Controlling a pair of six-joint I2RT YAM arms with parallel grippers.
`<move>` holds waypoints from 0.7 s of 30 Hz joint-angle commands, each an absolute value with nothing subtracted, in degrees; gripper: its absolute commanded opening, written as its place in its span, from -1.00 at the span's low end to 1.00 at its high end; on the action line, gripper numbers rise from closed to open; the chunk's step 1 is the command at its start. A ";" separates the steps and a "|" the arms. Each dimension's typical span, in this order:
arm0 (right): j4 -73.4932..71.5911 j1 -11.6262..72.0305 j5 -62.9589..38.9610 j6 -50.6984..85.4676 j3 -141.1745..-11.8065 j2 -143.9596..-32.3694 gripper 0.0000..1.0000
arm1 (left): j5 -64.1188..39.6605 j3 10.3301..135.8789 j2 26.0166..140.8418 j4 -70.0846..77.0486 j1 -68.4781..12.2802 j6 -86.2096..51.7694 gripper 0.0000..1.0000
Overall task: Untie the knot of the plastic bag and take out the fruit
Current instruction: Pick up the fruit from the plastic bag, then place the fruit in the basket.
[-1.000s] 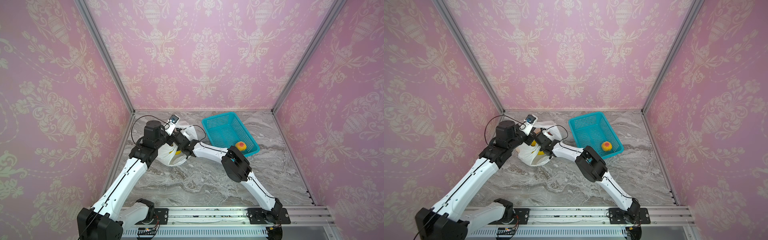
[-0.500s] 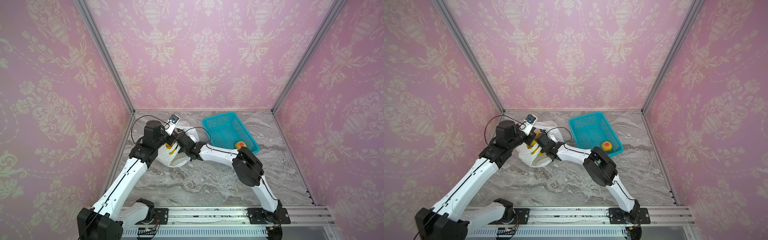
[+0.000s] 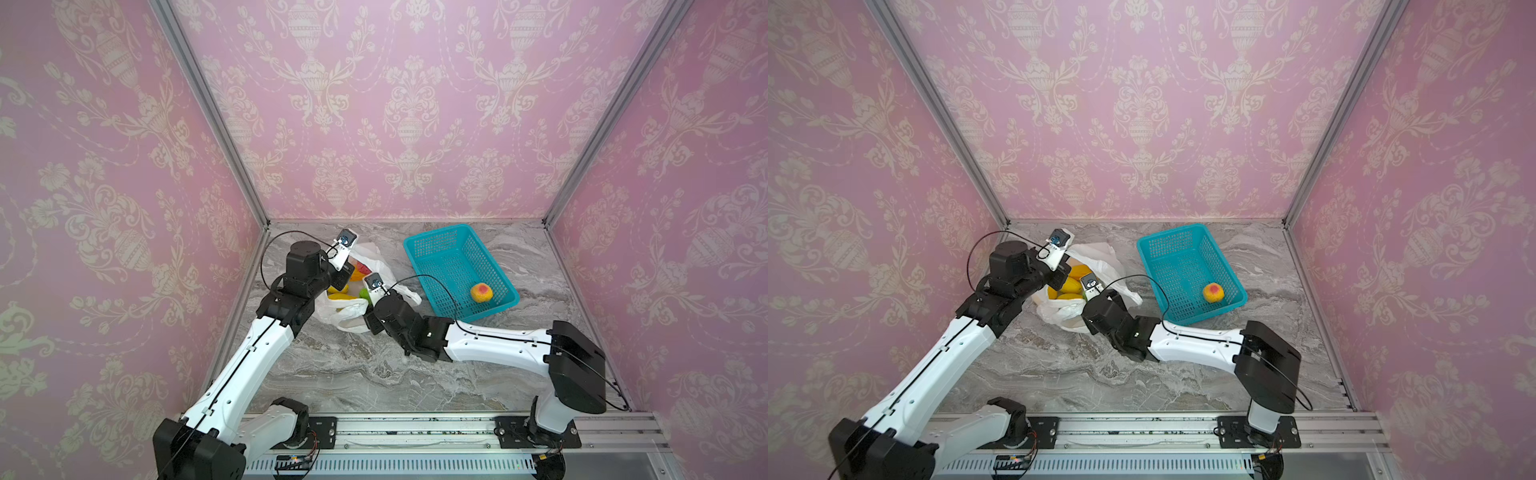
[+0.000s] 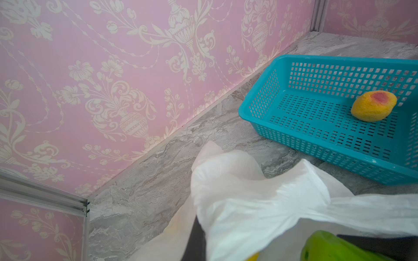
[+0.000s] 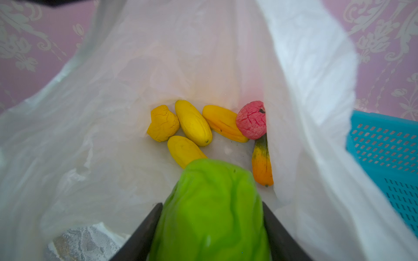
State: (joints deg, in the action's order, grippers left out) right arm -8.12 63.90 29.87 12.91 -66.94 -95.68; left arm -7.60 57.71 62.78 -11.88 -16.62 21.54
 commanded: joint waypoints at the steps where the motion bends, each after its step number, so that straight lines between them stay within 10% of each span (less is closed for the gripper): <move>1: -13.03 64.11 31.88 11.48 -62.18 -87.60 -0.39 | -6.94 57.78 62.57 -12.05 -16.44 21.62 -1.00; 21: -7.68 39.58 34.90 20.82 -35.96 -49.18 -0.46 | -7.36 57.92 62.48 -12.15 -16.44 21.49 -1.00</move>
State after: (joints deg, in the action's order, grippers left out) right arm -9.02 41.69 34.52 17.06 -37.93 -51.29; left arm -7.60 57.71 62.78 -11.84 -16.62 21.54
